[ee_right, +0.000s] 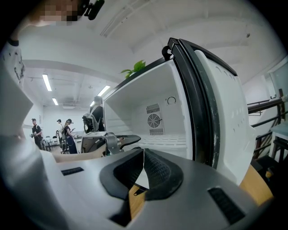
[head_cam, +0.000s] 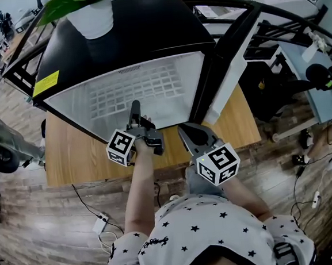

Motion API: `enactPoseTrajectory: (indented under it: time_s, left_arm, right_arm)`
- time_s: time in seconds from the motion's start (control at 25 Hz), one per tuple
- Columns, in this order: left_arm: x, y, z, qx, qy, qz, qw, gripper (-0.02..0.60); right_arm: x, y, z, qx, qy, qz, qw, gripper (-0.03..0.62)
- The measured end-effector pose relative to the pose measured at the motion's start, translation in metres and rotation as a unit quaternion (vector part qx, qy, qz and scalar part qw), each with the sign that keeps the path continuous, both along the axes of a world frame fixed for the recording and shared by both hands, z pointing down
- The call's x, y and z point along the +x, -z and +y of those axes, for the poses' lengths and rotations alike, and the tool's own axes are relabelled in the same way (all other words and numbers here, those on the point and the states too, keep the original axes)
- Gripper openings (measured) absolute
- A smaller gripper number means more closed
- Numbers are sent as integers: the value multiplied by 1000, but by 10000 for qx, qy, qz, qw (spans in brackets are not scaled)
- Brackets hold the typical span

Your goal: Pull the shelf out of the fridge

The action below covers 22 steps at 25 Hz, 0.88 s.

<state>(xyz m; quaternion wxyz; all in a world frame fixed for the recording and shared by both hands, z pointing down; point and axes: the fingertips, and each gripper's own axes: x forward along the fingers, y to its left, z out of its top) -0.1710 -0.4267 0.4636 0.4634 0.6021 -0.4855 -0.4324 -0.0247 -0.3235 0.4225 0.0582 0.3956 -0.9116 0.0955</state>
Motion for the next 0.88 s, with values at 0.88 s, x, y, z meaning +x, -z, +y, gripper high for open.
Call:
enactPoseTrajectory:
  time_s: [0.88]
  left_arm:
    - [-13, -5, -44, -121, 503, 316, 9982, 50]
  right_arm:
    - [6, -11, -24, -110, 50, 30, 9999, 21]
